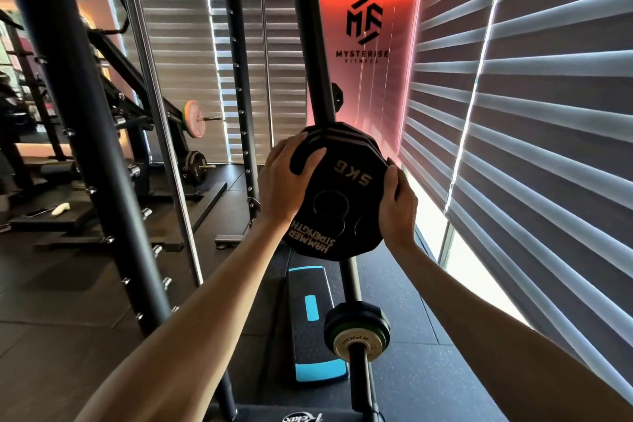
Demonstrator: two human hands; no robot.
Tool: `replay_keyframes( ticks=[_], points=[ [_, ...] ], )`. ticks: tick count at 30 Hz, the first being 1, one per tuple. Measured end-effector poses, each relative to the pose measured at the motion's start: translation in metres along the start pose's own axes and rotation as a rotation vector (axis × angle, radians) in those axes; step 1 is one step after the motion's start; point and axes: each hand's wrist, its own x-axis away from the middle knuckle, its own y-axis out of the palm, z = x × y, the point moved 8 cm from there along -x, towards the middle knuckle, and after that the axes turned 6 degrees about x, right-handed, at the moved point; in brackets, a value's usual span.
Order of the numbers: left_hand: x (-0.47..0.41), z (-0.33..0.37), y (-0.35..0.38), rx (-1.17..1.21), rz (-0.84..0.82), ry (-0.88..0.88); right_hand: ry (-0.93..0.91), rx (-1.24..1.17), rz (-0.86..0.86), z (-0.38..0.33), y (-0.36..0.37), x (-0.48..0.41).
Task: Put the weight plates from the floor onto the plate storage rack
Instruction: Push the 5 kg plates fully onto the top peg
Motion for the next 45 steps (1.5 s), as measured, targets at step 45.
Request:
replay_keyframes(
  ticks=[45],
  points=[
    [0.025, -0.085, 0.022, 0.167, 0.238, -0.256, -0.208, 0.211, 0.096, 0.016, 0.021, -0.046]
  ],
)
